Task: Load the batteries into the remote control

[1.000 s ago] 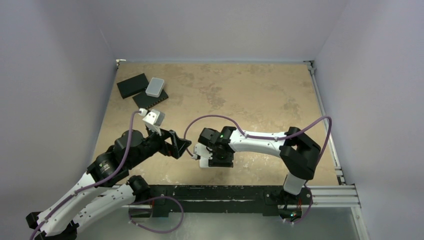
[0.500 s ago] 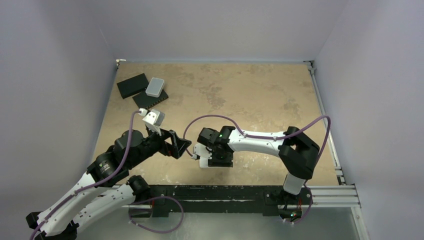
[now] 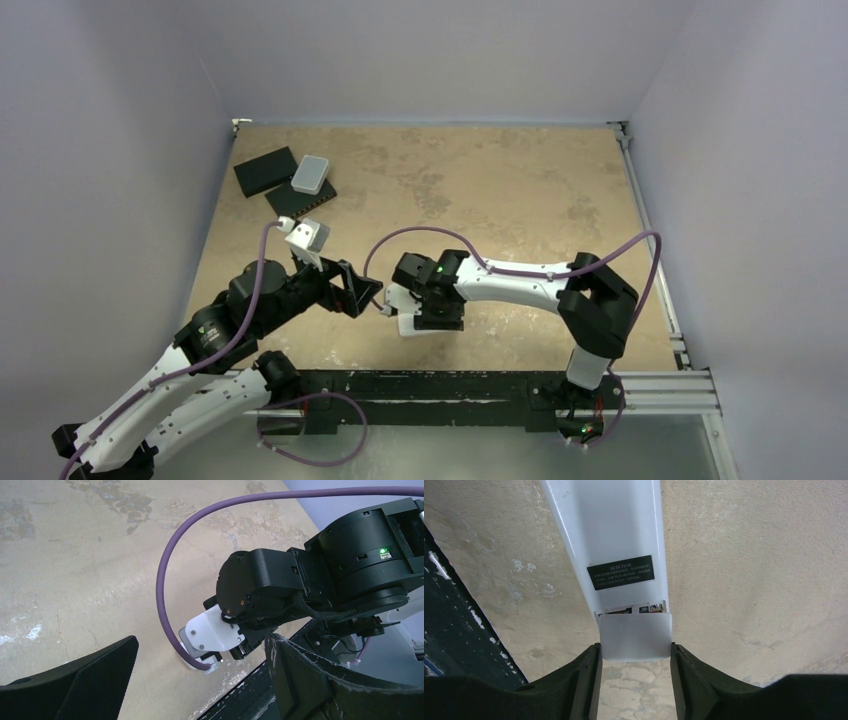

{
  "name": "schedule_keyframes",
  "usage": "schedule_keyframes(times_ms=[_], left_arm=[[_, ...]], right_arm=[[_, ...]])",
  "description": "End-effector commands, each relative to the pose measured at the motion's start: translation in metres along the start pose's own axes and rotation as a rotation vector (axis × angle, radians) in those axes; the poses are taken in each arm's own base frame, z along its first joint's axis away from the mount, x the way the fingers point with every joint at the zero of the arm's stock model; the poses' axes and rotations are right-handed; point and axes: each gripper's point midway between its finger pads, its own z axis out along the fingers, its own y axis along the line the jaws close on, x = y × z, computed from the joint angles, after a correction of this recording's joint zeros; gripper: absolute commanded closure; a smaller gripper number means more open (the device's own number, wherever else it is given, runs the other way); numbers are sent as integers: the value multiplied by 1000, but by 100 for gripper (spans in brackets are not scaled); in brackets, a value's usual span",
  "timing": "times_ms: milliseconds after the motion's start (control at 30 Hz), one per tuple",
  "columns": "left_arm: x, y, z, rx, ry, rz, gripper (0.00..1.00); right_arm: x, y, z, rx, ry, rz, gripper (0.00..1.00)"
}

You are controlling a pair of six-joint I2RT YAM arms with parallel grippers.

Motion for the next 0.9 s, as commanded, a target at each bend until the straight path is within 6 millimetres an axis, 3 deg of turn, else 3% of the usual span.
schedule_keyframes(times_ms=[0,867], left_arm=[[-7,-3,0,17,-32,14,1],[-8,-3,0,18,-33,15,1]], right_arm=[[-7,-8,-10,29,-17,-10,73],[-10,2,1,-32,-3,-28,74]])
